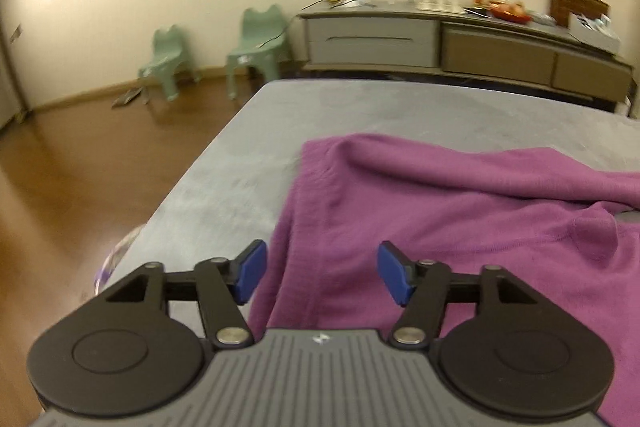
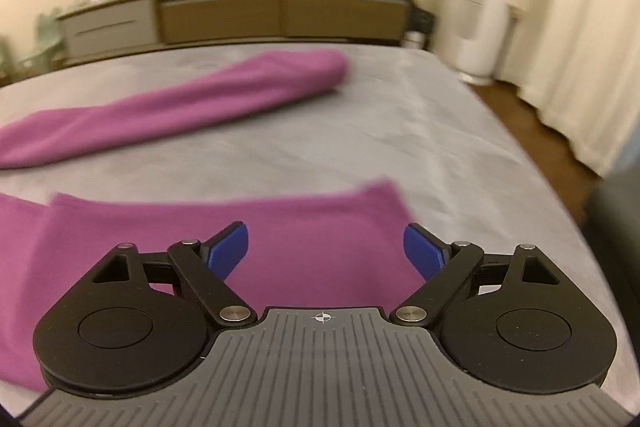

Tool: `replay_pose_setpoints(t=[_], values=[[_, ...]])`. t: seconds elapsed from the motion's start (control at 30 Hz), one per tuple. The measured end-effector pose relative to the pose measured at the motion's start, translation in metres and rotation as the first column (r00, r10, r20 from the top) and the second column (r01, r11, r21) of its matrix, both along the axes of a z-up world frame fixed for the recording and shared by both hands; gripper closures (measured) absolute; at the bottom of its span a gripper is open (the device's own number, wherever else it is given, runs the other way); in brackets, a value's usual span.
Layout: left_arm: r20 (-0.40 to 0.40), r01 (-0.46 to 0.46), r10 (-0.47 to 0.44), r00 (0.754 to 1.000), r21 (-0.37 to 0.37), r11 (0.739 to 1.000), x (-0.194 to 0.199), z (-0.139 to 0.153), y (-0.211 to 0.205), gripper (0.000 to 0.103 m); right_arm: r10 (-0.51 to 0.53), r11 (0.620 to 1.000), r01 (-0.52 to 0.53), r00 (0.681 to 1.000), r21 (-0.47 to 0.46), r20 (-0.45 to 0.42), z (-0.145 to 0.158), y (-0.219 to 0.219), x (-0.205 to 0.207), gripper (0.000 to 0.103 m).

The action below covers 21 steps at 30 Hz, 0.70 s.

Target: Fold clothes

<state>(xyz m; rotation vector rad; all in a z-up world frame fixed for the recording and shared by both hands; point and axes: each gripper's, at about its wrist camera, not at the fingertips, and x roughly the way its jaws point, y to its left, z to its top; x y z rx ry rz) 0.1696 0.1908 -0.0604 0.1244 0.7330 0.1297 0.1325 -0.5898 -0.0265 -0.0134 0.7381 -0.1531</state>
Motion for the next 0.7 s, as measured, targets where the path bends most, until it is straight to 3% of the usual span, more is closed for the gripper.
replay_pose_setpoints(t=[0.17,0.27,0.33,0.4,0.5,0.6,0.7], values=[[0.028,0.084,-0.087,0.996,0.090,0.992,0.057,-0.010,-0.010,0.027,0.157,0.983,-0.153,0.987,-0.099,0.036,0.022,0.045,0.062,0.012],[0.039,0.130,-0.138,0.990,0.174,0.976,0.088,-0.019,-0.019,0.027,0.252,0.952,-0.248,0.968,-0.178,-0.001,0.025,0.072,0.109,0.007],[0.046,0.207,-0.222,0.974,0.214,0.955,0.099,-0.022,-0.033,0.027,0.304,0.929,-0.306,0.952,-0.207,-0.042,0.022,0.086,0.139,0.006],[0.055,0.309,-0.329,0.943,0.231,0.923,0.102,-0.022,-0.049,0.026,0.324,0.910,-0.335,0.942,-0.244,-0.085,0.016,0.092,0.166,0.005],[0.057,0.445,-0.472,0.880,0.248,0.860,0.100,-0.025,-0.074,0.020,0.214,0.927,-0.230,0.973,-0.296,-0.086,0.009,0.070,0.196,0.005],[0.035,0.550,-0.580,0.814,0.276,0.788,0.100,-0.036,-0.099,0.018,0.073,0.968,-0.075,0.997,-0.240,-0.018,0.010,0.031,0.200,0.005],[-0.006,0.627,-0.652,0.758,0.280,0.727,0.108,-0.054,-0.119,0.018,-0.008,0.990,0.005,1.000,-0.142,-0.018,0.001,-0.005,0.205,0.005]])
